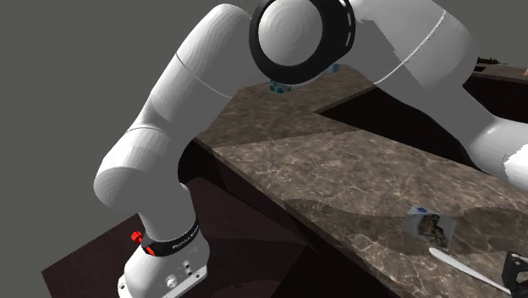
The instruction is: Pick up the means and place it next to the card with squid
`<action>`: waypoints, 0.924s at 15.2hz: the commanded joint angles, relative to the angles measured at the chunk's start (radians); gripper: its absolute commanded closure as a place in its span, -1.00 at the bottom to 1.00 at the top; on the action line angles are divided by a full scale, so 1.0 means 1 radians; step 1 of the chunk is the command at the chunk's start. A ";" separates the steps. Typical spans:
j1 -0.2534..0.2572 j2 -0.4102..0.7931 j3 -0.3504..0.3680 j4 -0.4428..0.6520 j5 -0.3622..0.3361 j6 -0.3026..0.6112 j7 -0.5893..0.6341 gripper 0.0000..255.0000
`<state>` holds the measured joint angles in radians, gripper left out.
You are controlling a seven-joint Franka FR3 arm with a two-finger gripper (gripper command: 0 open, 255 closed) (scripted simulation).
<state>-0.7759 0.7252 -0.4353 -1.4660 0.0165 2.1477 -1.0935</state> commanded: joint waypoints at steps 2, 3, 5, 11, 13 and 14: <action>0.000 0.002 0.000 -0.001 0.000 0.002 0.000 1.00; 0.000 0.002 0.000 -0.001 0.000 0.002 0.000 1.00; 0.000 0.002 0.000 -0.001 0.000 0.002 0.000 1.00; 0.000 0.001 0.000 -0.001 0.000 0.002 0.000 -1.00; 0.007 -0.015 -0.003 0.006 -0.004 -0.021 0.003 -1.00; 0.013 -0.030 -0.006 0.015 -0.008 -0.046 0.005 -1.00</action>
<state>-0.7667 0.7067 -0.4388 -1.4575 0.0114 2.1203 -1.0891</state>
